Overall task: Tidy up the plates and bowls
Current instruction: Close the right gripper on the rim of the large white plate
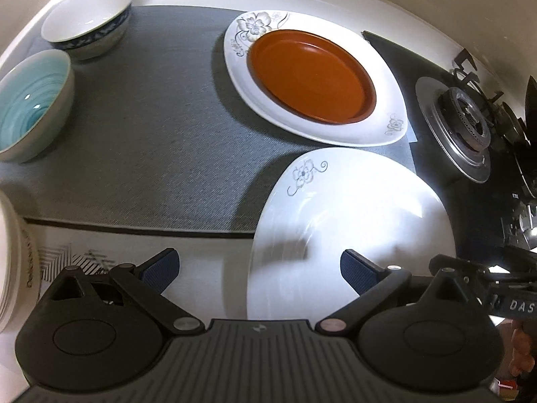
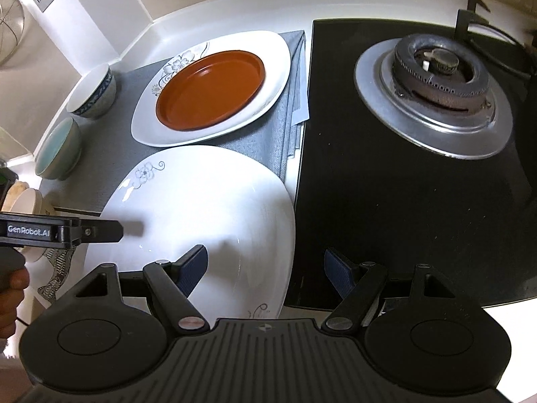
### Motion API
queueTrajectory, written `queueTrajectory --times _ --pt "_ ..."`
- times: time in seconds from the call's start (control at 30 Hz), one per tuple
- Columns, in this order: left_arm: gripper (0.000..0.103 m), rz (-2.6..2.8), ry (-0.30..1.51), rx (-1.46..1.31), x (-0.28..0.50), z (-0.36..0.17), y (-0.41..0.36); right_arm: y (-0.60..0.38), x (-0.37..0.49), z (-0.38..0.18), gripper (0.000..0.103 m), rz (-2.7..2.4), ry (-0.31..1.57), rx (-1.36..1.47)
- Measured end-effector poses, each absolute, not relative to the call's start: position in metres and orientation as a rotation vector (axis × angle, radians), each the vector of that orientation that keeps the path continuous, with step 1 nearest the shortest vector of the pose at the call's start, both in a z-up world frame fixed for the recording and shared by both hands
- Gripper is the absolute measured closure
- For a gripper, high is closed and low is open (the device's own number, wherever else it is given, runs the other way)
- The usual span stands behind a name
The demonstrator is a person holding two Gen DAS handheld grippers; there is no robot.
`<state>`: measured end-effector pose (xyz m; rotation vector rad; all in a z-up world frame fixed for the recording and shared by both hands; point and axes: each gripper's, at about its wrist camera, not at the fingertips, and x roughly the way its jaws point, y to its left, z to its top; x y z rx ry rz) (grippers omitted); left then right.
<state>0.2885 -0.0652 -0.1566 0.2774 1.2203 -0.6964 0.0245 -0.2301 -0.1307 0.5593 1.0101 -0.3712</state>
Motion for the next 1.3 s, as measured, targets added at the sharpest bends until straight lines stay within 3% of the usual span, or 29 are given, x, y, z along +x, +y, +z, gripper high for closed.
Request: queueTrajectory --times 0.33,0.43,0.6,0.9,1.3 --pt "0.003 -0.718 1.224 0.286 0.29 -0.158 -0.066 -0.213 0.041 -0.121 0.027 -0.29 0.992 0.437" --pt "0.003 -0.703 1.224 0.279 0.29 -0.158 -0.062 -0.206 0.047 -0.112 0.032 -0.143 0.935 0.445" --pt "0.003 -0.669 1.226 0.26 0.293 -0.158 -0.053 -0.18 0.068 -0.107 0.031 -0.081 0.911 0.269" --pt "0.003 -0.649 1.228 0.237 0.296 -0.158 -0.045 -0.243 0.077 -0.126 0.026 -0.154 0.865 0.429" --pt "0.003 -0.677 1.224 0.237 0.295 -0.159 -0.053 -0.252 0.066 -0.157 0.026 -0.082 0.955 0.581"
